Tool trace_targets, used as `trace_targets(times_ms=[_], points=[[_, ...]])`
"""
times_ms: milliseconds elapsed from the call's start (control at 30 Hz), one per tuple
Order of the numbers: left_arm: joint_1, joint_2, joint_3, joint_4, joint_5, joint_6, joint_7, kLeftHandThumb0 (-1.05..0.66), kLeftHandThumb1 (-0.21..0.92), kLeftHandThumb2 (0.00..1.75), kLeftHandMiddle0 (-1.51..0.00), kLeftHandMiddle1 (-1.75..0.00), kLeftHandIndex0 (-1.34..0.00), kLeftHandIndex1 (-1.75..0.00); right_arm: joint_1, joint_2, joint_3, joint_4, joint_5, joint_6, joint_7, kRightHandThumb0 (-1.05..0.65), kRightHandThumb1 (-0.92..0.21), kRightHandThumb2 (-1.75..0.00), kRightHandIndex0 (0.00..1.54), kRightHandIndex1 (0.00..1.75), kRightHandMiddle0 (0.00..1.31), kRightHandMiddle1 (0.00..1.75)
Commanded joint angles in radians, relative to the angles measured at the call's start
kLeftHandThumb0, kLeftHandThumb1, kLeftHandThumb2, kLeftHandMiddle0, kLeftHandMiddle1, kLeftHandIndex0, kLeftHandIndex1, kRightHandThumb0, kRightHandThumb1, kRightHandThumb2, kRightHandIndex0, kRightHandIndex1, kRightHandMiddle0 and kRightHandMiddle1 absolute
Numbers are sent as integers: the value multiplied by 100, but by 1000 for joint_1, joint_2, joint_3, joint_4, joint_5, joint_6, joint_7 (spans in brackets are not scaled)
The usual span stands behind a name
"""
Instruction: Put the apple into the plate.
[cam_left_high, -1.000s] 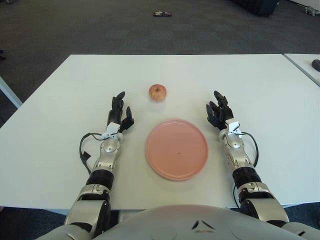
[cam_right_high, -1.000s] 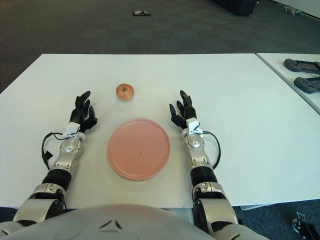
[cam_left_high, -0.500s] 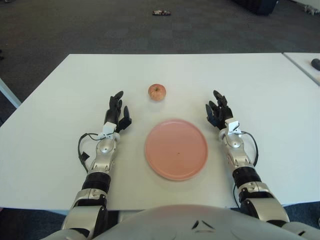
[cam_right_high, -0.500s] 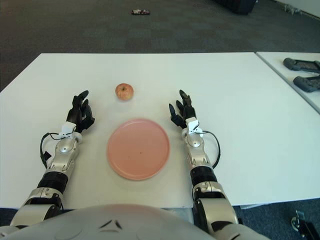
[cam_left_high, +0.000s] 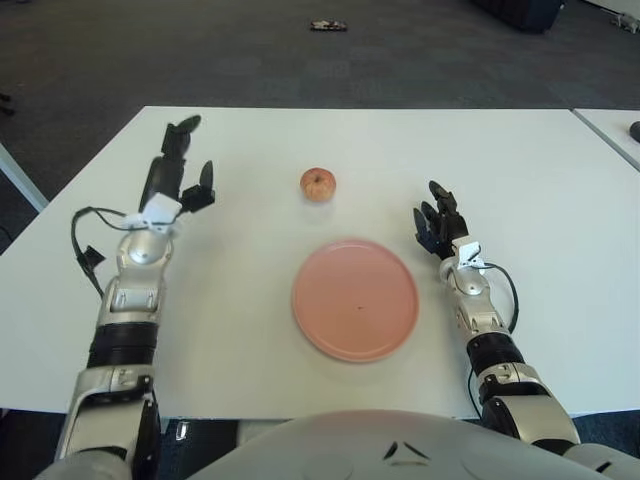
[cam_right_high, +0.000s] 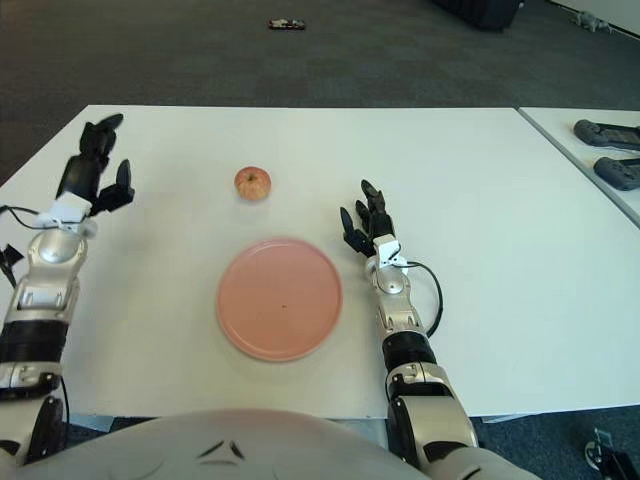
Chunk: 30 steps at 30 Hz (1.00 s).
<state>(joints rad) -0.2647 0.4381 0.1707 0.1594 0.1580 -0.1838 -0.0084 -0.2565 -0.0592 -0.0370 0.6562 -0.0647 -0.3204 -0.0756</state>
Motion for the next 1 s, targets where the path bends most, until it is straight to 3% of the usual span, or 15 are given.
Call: trace_targets(times_ms=[0, 533, 767, 967], points=[[-70, 23, 10, -14, 3, 30, -2, -75, 92, 84, -25, -1, 0, -54, 29, 9, 4, 42, 6, 48, 14, -61, -92, -64, 17, 0, 0, 32], [-236, 12, -73, 43, 141, 2, 85, -76, 92, 85, -26, -2, 0, -54, 21, 10, -1, 64, 13, 28, 30, -62, -92, -63, 17, 0, 0, 29], [-398, -7, -159, 283, 220, -24, 133, -79, 92, 83, -28, -2, 0, -63, 10, 13, -4, 83, 16, 19, 32, -61, -92, -63, 17, 0, 0, 27], [-532, -43, -206, 526, 200, -91, 108, -80, 92, 77, -27, -2, 0, -65, 5, 13, -3, 94, 13, 14, 30, -61, -92, -64, 16, 0, 0, 27]])
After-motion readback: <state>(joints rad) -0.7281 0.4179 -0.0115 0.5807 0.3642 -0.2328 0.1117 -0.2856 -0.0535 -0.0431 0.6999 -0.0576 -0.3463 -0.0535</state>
